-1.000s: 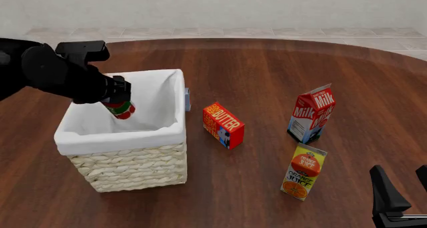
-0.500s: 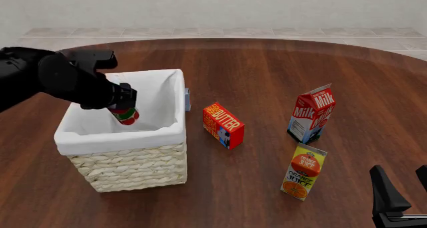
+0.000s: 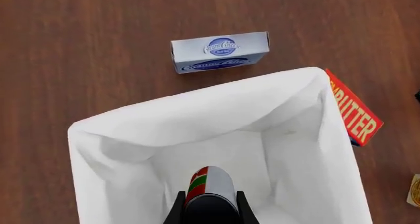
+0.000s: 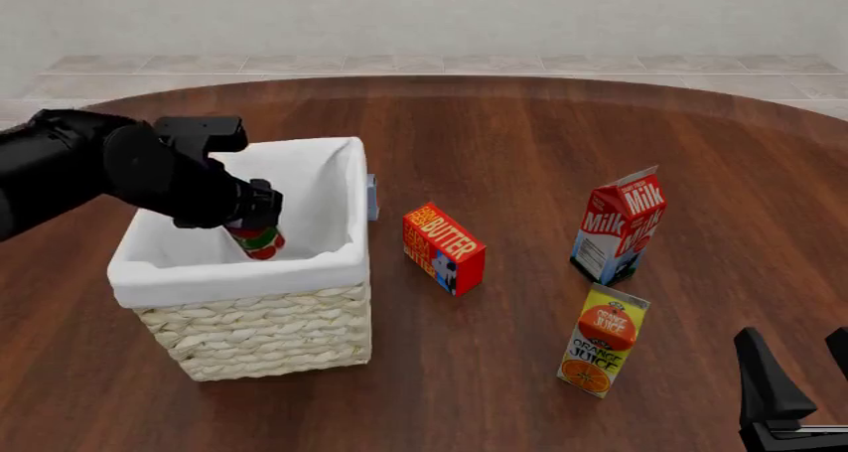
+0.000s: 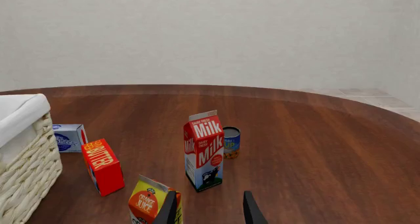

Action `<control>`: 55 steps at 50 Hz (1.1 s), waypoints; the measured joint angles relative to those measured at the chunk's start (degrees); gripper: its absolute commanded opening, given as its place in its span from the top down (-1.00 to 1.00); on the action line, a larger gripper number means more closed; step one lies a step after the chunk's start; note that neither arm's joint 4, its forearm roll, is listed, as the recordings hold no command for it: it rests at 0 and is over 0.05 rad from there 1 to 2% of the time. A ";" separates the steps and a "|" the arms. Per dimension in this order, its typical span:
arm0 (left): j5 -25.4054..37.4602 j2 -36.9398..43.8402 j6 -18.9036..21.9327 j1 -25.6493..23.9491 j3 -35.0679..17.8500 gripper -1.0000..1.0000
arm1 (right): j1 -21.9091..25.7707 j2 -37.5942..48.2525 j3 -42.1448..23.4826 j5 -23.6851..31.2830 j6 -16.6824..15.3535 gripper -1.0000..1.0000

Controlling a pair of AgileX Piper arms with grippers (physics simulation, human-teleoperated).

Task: Pick up the tomato sauce, and put it in the basket.

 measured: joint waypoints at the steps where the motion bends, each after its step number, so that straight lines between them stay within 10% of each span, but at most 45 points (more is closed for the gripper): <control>1: -0.09 0.12 0.04 0.00 0.05 1.00 | 0.00 0.00 0.00 0.00 0.00 -1.00; 55: -4.47 5.40 0.23 -0.50 2.33 1.00 | 0.00 0.00 0.00 0.00 0.00 -1.00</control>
